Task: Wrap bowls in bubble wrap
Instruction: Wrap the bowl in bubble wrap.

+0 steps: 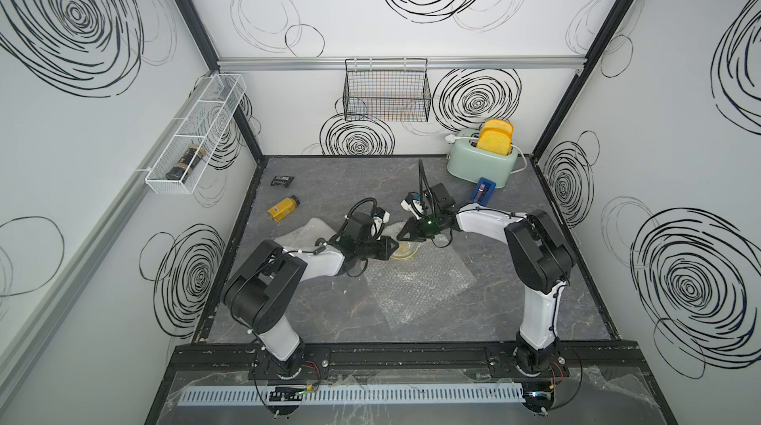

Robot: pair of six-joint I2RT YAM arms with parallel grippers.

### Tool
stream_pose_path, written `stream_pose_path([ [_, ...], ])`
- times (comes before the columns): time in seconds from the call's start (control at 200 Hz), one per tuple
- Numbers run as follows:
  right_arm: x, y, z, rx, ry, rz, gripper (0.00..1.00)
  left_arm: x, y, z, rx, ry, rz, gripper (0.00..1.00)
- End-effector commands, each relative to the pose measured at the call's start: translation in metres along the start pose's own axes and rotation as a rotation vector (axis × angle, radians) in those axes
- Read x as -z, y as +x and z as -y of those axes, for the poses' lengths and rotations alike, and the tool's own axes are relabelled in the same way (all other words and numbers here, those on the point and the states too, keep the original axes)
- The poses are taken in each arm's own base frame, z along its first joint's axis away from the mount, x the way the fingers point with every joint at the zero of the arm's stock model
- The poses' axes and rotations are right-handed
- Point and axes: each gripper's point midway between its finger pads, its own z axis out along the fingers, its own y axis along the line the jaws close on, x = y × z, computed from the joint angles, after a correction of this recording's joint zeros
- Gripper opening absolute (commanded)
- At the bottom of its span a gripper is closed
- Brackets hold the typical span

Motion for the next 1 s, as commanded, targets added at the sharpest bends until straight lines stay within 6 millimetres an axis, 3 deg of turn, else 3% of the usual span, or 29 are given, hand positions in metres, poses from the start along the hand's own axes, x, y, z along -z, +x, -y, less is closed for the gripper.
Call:
stream_pose_path([
  [0.0,0.004,-0.008,-0.002,0.006,-0.016,0.01,0.02,0.019,-0.018,0.018,-0.043,0.015,0.062,0.32],
  [0.05,0.005,-0.01,-0.002,0.005,-0.021,0.013,0.0,0.029,-0.02,0.02,-0.045,0.003,0.078,0.41],
  [0.1,0.007,-0.011,-0.002,0.006,-0.027,0.017,0.0,0.038,-0.02,0.021,-0.044,-0.014,0.09,0.58],
  [0.145,0.009,-0.013,-0.002,0.006,-0.029,0.023,0.0,0.047,-0.02,0.02,-0.038,-0.039,0.103,0.62],
  [0.21,0.013,-0.016,-0.002,0.009,-0.024,0.034,0.0,0.06,-0.018,0.009,-0.011,-0.111,0.134,0.69],
  [0.275,0.015,-0.018,-0.001,0.011,-0.023,0.043,0.0,0.072,-0.017,-0.011,0.043,-0.197,0.167,0.88],
  [0.34,0.016,-0.019,0.0,0.016,-0.025,0.042,0.0,0.08,-0.02,-0.025,0.083,-0.214,0.191,1.0],
  [0.435,0.014,-0.018,-0.001,0.023,-0.035,0.034,0.0,0.08,-0.038,-0.04,0.139,-0.195,0.219,0.96],
  [0.555,0.015,-0.02,-0.001,0.03,-0.034,0.041,0.0,0.061,-0.046,-0.041,0.087,-0.211,0.192,0.98],
  [0.7,0.015,-0.022,-0.001,0.035,-0.038,0.045,0.0,0.035,-0.036,-0.032,0.023,-0.203,0.124,0.97],
  [0.996,0.016,-0.027,0.002,0.025,-0.037,0.053,0.0,0.018,-0.003,-0.038,0.002,-0.193,0.051,0.97],
])
